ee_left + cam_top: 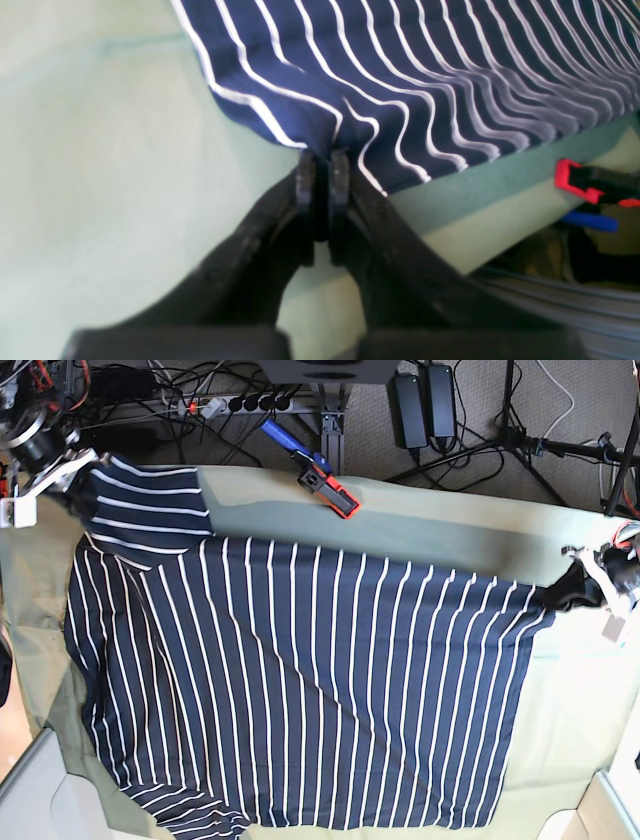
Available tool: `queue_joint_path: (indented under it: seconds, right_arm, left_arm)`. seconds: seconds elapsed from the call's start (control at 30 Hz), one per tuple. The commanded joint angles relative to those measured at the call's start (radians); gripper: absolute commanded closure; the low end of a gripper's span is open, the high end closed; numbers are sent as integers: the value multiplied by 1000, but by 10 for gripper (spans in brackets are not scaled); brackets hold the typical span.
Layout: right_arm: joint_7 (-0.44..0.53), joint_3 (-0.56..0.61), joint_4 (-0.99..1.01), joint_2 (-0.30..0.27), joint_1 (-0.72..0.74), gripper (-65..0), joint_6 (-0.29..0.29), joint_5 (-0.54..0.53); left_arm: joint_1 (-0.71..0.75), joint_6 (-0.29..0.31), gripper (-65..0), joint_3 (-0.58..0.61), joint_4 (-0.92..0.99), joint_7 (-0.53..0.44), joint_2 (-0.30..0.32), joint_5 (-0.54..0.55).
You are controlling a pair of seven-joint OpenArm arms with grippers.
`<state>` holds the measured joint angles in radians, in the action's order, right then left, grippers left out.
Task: Fold the T-shirt properly
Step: 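Lift the shirt with both grippers and fold it over onto itself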
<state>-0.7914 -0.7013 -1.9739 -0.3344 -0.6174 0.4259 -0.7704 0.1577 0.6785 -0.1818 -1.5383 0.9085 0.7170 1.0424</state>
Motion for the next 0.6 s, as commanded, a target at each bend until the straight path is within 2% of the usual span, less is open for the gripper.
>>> queue_joint_path:
  seconds: [0.0, 0.27, 0.43, 0.57]
  right_arm:
    - [24, -12, -16, -28, 14, 0, 8, -8]
    - [28, 17, -13, -79, 105, 0, 8, 23]
    - [32, 86, 38, -86, 196, 0, 8, 60]
    - [36, 169, 115, -87, 303, 0, 8, 110]
  left_arm:
    - [-23, 20, 0, -13, -13, -21, 23, 7]
    - [-97, 20, 0, -13, 17, -86, 26, -55]
    - [-197, 20, 0, -6, 122, -104, 26, -72]
    - [-282, 20, 0, 66, 225, -129, 26, -89]
